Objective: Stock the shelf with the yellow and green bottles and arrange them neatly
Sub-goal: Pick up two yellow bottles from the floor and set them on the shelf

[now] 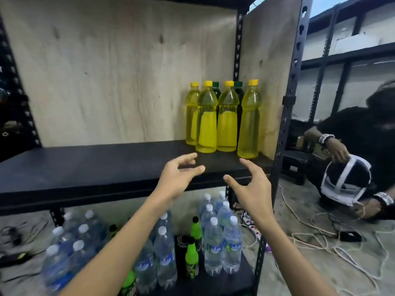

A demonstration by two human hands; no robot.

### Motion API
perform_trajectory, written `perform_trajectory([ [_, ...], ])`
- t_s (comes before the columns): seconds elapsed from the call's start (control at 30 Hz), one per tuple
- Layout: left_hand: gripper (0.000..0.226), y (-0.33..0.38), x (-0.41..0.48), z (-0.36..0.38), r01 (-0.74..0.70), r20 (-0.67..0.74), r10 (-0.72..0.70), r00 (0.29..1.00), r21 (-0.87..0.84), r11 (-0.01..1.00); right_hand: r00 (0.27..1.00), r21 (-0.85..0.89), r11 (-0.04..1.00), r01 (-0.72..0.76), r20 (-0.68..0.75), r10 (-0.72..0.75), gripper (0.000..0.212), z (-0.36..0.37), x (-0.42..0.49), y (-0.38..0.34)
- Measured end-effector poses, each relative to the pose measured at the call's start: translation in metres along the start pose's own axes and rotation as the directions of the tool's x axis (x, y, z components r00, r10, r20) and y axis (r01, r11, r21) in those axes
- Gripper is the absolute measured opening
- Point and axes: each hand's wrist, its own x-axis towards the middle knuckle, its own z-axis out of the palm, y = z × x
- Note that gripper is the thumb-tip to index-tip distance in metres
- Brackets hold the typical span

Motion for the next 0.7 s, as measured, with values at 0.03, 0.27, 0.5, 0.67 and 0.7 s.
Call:
perform_trajectory([
  [0.03, 0.041, -0.005, -0.031, -0.005, 0.007, -0.003, -0.007, 1.0, -0.033, 0.999, 1.0, 0.012, 1.0, 0.015, 0.007, -0.015, 0.06, 0.003, -0.022, 0.002],
  [0.27, 0.028, -0.129, -0.169, -0.033, 0.375, -0.041, -0.386, 0.922, -0.158, 0.913, 0.932, -0.117, 0.985, -0.126, 0.325, 0.158, 0.049, 0.053, -0.167, 0.065],
  [0.5, 0.021, -0.281, -0.212, -0.046, 0.84, -0.012, -0.854, 0.519, -0.174, 0.513, 0.612, -0.413, 0.838, -0.357, 0.574, 0.544, 0.05, 0.102, -0.228, 0.158],
  [0.67, 0.025, -0.378, -0.222, -0.043, 0.915, 0.128, -0.983, 0.132, -0.396, 0.071, 0.488, -0.576, 0.746, -0.334, 0.572, 0.66, 0.068, 0.167, -0.247, 0.214],
  [0.7, 0.031, -0.391, -0.221, -0.042, 0.911, 0.147, -0.987, 0.062, -0.412, -0.004, 0.473, -0.608, 0.73, -0.313, 0.566, 0.675, 0.073, 0.181, -0.25, 0.223],
])
